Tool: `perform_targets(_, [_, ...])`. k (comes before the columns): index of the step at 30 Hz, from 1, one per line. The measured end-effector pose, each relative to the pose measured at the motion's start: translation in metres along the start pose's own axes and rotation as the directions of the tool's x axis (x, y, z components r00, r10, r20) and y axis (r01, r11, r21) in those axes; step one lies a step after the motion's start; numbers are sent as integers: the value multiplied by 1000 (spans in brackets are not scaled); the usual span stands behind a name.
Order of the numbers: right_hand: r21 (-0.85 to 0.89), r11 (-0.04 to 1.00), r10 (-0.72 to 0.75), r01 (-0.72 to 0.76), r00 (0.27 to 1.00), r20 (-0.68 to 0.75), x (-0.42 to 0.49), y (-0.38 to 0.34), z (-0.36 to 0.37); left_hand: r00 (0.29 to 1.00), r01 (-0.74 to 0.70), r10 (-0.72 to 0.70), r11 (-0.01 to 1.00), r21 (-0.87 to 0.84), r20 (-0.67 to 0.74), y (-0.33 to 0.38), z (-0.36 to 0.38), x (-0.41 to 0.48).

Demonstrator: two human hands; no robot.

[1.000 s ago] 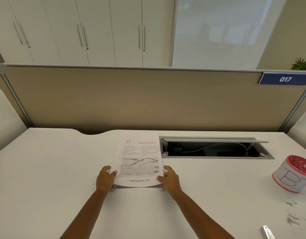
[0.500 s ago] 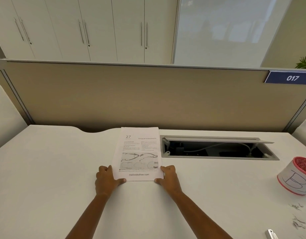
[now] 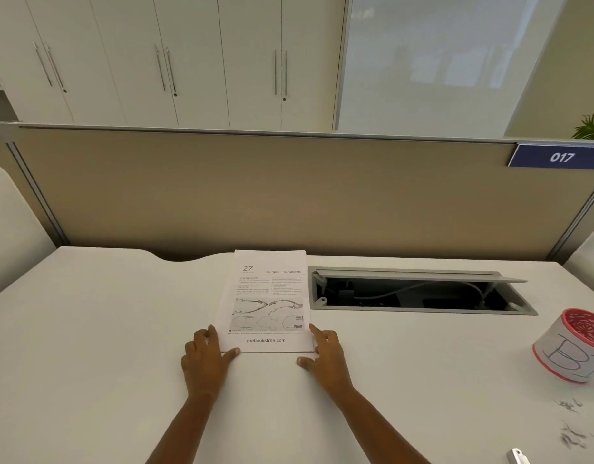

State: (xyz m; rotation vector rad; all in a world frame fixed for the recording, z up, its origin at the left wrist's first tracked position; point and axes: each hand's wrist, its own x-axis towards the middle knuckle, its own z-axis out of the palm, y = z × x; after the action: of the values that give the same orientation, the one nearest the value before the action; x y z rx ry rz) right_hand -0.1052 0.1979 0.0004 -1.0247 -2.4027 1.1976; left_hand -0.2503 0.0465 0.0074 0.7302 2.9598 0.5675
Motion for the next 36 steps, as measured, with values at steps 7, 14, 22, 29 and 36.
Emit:
perform_targets(7, [52,998,-30,29,999,22,-43,16,-24,993,-116,116,993,-2,-26,7,23,-45])
perform_targets(14, [-194,981,-67,12,958,-280,-115,62,-100,960,-241,238,971,-2,-151,46,37,-97])
perform_targets(22, [-440,814,176,-380,883,-436,-186,109,-163,934,-334,327,942,-24,-142,85,41,-141])
perform_targets(29, [-417,785,307,-459,872,-381,-210,115,-167,929,-368,367,928,-60,-41,103,45,-161])
perform_targets(36, [-176,866,407,-468,865,-294,-197,121,-178,926,-377,377,926,-15,-6,106,46,-157])
